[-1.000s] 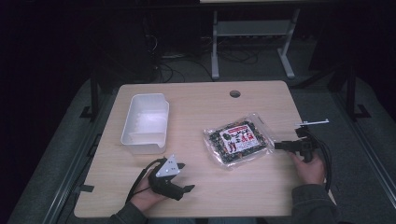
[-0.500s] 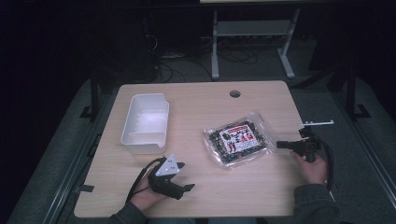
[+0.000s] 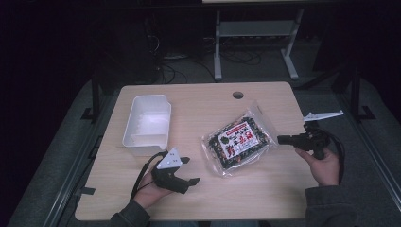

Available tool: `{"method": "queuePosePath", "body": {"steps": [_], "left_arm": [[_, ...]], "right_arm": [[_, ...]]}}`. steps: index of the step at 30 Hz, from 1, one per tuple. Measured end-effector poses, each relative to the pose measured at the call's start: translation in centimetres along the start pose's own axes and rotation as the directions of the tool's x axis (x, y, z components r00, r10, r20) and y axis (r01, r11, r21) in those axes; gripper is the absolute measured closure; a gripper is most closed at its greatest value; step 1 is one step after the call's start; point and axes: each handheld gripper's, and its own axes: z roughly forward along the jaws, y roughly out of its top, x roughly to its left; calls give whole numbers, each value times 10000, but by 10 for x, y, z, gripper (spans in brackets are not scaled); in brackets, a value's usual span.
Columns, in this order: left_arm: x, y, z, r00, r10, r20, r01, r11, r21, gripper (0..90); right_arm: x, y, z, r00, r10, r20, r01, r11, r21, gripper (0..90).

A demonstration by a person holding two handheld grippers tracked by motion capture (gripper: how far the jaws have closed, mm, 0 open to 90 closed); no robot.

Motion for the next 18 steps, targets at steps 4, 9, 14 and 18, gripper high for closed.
{"method": "queuePosePath", "body": {"steps": [4,9,14,18], "left_arm": [[5,5,2,9999,-119,-32,118,9997,-195,196],[14,11,9,9993,-380,53,381,9989,-262,196],[19,14,18,9974,-655,292,662,9974,-266,196],[25,15,22,9953,-839,476,861,9952,-466,197]], "right_arm": [[14,13,-10,9964,-684,-504,676,9976,-169,898],[32,26,-19,9801,-1493,-1308,1447,9885,-442,899],[52,39,-26,9537,-2255,-1990,2145,9738,-755,899],[66,48,-28,9267,-2853,-2446,2677,9580,-1034,899]]}}
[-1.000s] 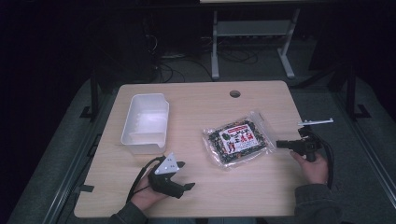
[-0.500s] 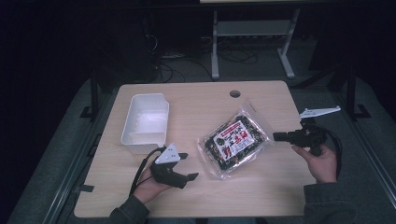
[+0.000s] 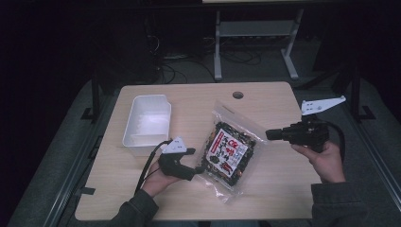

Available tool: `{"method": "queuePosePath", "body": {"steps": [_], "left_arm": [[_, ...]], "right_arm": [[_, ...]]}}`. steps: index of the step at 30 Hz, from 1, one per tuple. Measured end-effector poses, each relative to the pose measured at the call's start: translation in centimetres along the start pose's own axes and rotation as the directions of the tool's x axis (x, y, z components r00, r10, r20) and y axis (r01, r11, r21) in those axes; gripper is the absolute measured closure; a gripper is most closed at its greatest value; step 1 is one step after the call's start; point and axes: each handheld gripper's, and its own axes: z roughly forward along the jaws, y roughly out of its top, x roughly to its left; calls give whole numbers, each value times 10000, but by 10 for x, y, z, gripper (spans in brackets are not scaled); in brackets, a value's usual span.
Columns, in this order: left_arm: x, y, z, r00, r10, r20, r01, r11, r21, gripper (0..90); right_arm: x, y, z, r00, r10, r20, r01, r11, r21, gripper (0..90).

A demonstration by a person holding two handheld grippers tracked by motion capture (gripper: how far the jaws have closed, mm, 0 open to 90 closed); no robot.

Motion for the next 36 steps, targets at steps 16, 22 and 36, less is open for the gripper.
{"method": "queuePosePath", "body": {"steps": [16,22,36], "left_arm": [[18,-5,8,9886,-820,1267,823,9966,29,275],[16,-6,3,9889,-425,1421,421,9991,56,506],[9,-7,-8,9832,452,1766,-450,9990,-52,722]], "right_arm": [[8,28,16,9890,-890,-1185,884,9960,-108,897],[8,32,21,9885,-894,-1221,890,9960,-89,893],[-20,10,27,9982,451,-403,-463,9985,-299,623]]}}
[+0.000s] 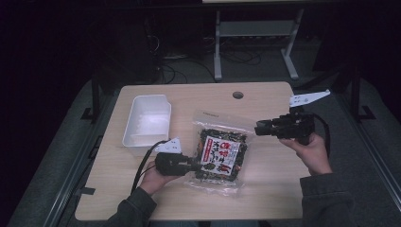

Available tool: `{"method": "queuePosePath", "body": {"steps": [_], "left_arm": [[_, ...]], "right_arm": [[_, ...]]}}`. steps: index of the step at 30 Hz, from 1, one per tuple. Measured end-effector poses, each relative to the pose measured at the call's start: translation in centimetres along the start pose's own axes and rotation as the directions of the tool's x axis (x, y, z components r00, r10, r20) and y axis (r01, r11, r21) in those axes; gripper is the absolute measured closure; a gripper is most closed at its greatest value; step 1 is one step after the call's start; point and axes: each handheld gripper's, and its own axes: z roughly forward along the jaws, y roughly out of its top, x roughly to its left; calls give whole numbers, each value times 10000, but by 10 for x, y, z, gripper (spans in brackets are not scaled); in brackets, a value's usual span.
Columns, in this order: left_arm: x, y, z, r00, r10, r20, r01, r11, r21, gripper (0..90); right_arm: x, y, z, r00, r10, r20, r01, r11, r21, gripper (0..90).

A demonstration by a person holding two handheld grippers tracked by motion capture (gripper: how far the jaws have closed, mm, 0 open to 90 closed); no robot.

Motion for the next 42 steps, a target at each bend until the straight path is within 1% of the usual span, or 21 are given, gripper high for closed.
{"method": "queuePosePath", "body": {"steps": [3,4,5,6,8,9,10,11,15,17,19,20,22,27,28,29,30,33,36,37,42], "left_arm": [[-1,0,0,10000,27,-22,-27,10000,-10,725],[0,0,0,10000,59,-28,-59,10000,28,725],[0,0,0,10000,59,-28,-59,10000,28,725],[0,0,0,10000,75,-21,-75,10000,29,726],[-1,0,0,9999,116,-41,-115,9999,53,725],[-1,0,0,9999,116,-41,-115,9999,53,725],[-1,0,-1,9999,156,-35,-155,9999,73,725],[-1,-1,-1,9999,154,-37,-154,9999,72,725],[-1,-1,-1,9999,118,-28,-118,9999,73,725],[-1,-1,-1,9999,110,-26,-110,9999,70,724],[-1,-1,-1,9999,103,-21,-102,9999,66,725],[-1,-2,-1,9999,107,-25,-107,9999,78,724],[-1,-2,-1,9999,120,-31,-120,9999,92,724],[-1,-2,-2,9999,134,-18,-134,9999,78,724],[-1,-2,-2,9999,133,-6,-133,9999,71,724],[-1,-2,-2,9999,116,12,-116,9999,55,724],[-1,-2,-2,9999,123,33,-123,9999,56,724],[-1,-2,-2,9999,106,59,-107,9999,48,722],[0,-3,-2,10000,42,76,-43,10000,75,723],[0,-3,-2,10000,43,84,-44,10000,87,723],[1,-5,-2,9999,-54,101,53,9999,89,719]], "right_arm": [[-4,-6,4,9997,205,-135,-206,9997,-116,562],[-5,-9,7,9996,265,-118,-266,9996,-99,504],[-5,-9,7,9996,265,-118,-266,9996,-99,504],[-8,-15,12,9987,506,-38,-506,9987,-108,416],[-10,-20,16,9975,685,-146,-688,9974,-236,346],[-10,-20,16,9975,685,-146,-688,9974,-236,346],[-11,-23,19,9969,768,-169,-773,9966,-272,309],[-10,-30,26,9967,803,-84,-805,9965,-247,229],[-7,-39,38,9973,716,171,-712,9972,-212,140],[-5,-46,43,9980,629,18,-628,9971,-420,136],[-5,-51,48,9980,593,-232,-604,9969,-505,142],[-5,-55,51,9984,555,-122,-561,9969,-561,142],[-5,-59,57,9981,571,-210,-580,9972,-471,157],[-6,-67,71,9974,592,-407,-609,9973,-420,269],[-6,-67,71,9974,592,-407,-609,9973,-420,269],[-7,-69,78,9969,592,-515,-600,9981,-150,332],[-8,-69,80,9968,580,-546,-587,9982,-106,360],[-7,-69,86,9948,479,-901,-501,9985,-222,452],[-6,-69,88,9947,386,-949,-412,9988,-257,490],[-5,-68,89,9926,329,-1166,-372,9987,-347,532],[0,-65,87,9888,-21,-1495,-69,9982,-594,687]]}}
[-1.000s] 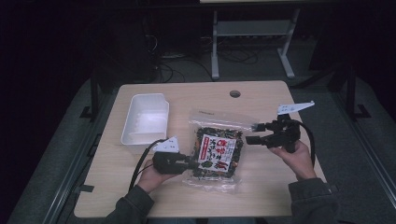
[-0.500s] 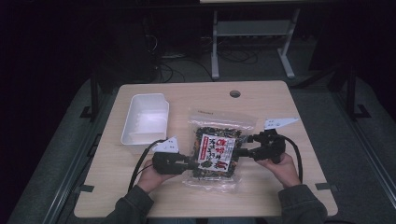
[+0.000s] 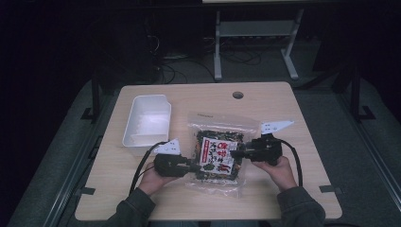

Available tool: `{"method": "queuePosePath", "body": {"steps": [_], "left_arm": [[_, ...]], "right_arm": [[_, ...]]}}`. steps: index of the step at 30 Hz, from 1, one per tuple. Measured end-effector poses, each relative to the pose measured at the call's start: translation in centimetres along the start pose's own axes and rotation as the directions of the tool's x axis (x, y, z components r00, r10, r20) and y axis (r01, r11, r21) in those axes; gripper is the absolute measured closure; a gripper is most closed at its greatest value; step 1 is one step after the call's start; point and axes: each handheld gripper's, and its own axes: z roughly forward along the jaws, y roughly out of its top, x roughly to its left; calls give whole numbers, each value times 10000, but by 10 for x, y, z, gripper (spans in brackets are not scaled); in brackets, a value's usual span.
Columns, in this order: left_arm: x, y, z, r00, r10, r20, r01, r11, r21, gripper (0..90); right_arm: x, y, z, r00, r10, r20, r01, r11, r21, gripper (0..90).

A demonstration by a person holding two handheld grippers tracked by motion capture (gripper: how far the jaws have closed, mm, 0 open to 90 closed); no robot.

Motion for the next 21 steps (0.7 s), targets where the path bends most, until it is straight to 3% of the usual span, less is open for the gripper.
{"method": "queuePosePath", "body": {"steps": [6,8,10,12,14,21], "left_arm": [[-2,0,-2,10000,2,-33,-2,10000,-4,673],[-4,1,-3,9999,81,-139,-80,10000,47,651],[-5,1,-4,9994,117,-340,-115,9999,63,620],[-8,1,-6,9960,243,-858,-242,9997,26,541],[-8,0,-10,9952,212,-960,-208,9998,60,522],[-13,-7,-25,9878,131,-1551,-120,9999,75,449]], "right_arm": [[6,2,-2,9973,-103,-729,97,9999,-95,743],[10,4,-4,9973,-155,-712,150,9999,-81,748],[14,6,-6,9980,-157,-619,155,9999,-33,751],[17,10,-7,9984,-198,-531,207,9997,163,753],[21,13,-9,9991,-183,-373,192,9996,221,753],[31,22,-23,9981,-76,608,97,9994,-340,754]]}}
